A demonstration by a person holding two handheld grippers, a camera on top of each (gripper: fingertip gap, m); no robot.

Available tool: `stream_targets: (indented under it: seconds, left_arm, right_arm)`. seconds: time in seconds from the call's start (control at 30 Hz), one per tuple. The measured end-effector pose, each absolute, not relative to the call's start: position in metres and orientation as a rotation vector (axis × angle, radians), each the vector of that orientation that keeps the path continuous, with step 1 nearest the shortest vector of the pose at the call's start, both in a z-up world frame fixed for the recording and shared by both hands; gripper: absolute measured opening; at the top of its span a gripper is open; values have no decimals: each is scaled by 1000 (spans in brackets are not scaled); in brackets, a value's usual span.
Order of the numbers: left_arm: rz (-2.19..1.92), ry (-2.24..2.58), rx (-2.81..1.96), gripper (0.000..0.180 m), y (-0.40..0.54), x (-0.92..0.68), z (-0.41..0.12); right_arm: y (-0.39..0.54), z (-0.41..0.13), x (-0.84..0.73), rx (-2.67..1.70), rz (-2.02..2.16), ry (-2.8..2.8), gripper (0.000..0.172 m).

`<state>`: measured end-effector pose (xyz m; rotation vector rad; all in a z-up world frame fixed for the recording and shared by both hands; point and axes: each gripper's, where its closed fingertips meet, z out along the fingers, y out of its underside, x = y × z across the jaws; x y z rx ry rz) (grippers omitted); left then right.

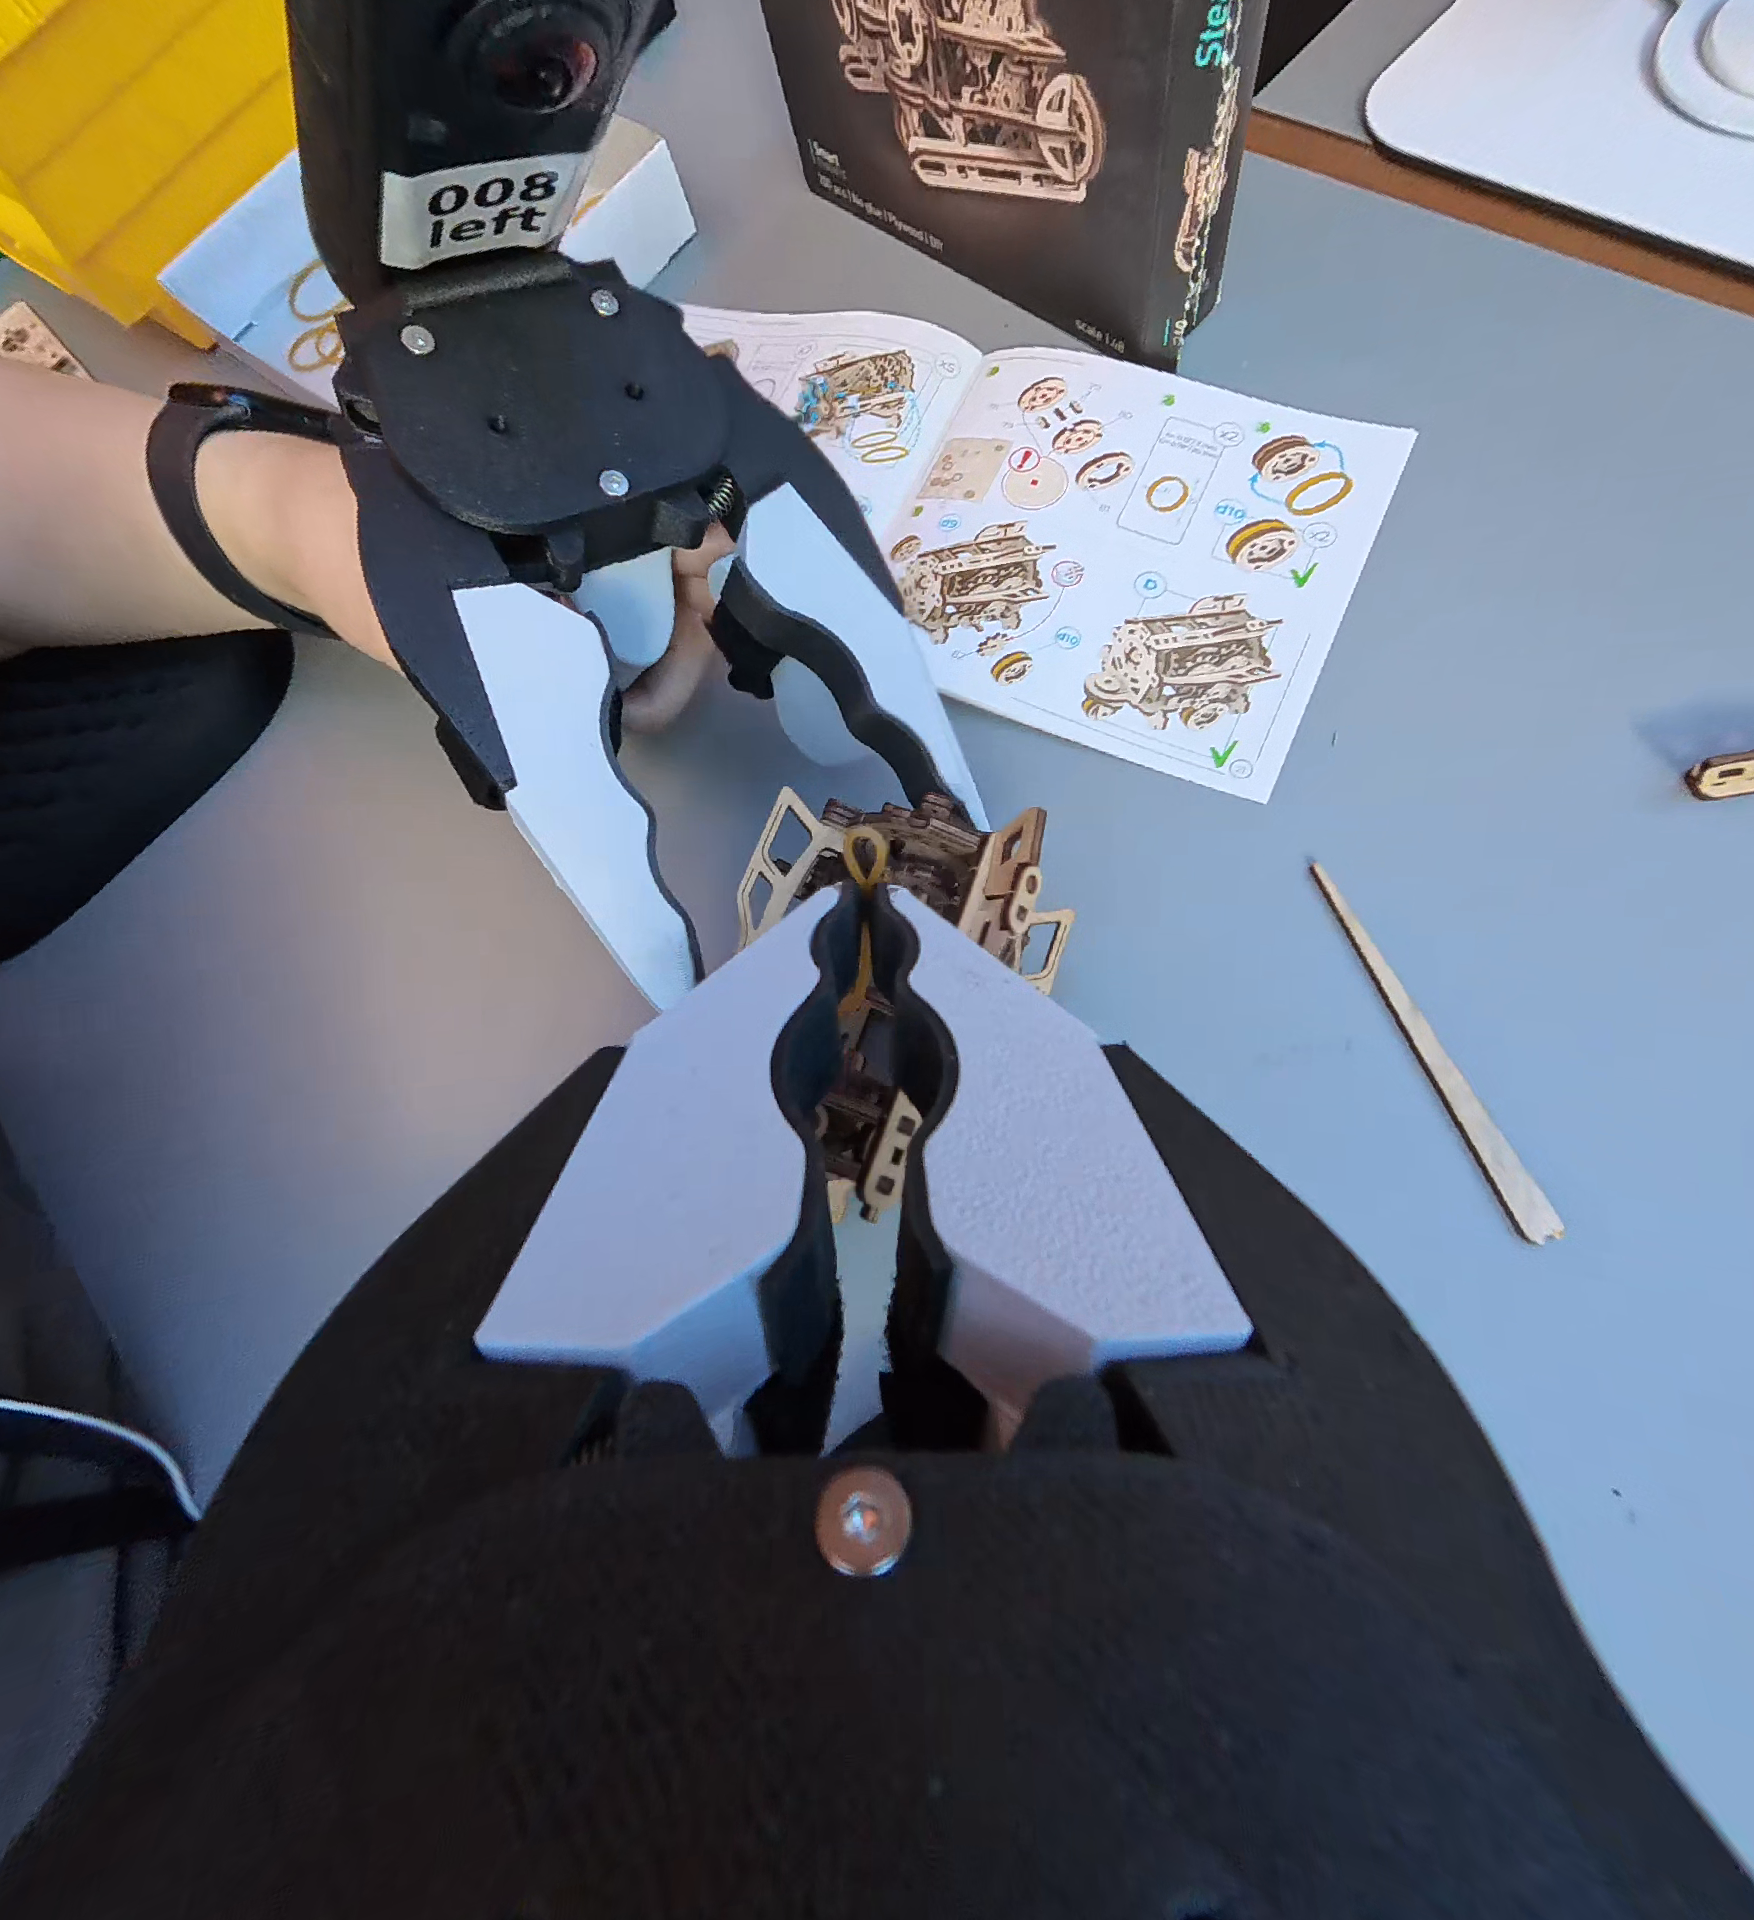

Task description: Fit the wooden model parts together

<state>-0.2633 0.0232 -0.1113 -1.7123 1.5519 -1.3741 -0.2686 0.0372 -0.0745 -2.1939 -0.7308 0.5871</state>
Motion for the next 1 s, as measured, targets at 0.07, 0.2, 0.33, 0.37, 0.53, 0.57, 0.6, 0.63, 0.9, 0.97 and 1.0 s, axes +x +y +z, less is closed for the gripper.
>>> stream_targets:
  seconds: [0.07, 0.2, 0.33, 0.37, 0.53, 0.57, 0.6, 0.63, 0.9, 0.97, 1.0]
  left_arm:
    - [-1382, 1517, -1739, 79, 22, -261, -112]
    - [-1383, 1441, -1763, 79, 15, -256, -111]
    - [-1428, 1369, -1795, 80, 4, -251, -113]
    - [-1437, 1349, -1805, 79, 3, -250, -114]
    - [-1451, 1333, -1798, 81, -1, -253, -112]
    - [-1464, 1329, -1783, 82, -3, -255, -110]
    - [-1478, 1320, -1767, 82, -3, -257, -106]
    - [-1489, 1314, -1751, 82, -3, -259, -104]
    - [-1517, 1325, -1724, 70, -3, -273, -100]
    - [-1520, 1325, -1726, 68, -8, -276, -100]
    - [-1520, 1322, -1727, 68, -11, -276, -100]
  right_arm:
    - [33, -75, -268, -2223, 599, -745, 0]
    - [25, -76, -270, -2283, 608, -807, 0]
    - [24, -82, -261, -2310, 461, -895, 0]
    - [23, -84, -260, -2313, 439, -922, 0]
    - [13, -86, -260, -2311, 430, -974, 0]
    - [13, -85, -258, -2303, 424, -972, 0]
    - [12, -84, -256, -2296, 415, -968, 0]
    - [12, -82, -253, -2289, 407, -961, 0]
    - [8, -65, -243, -2150, 557, -800, 0]
    - [5, -64, -239, -2130, 601, -763, 0]
    - [3, -63, -239, -2119, 628, -755, 0]
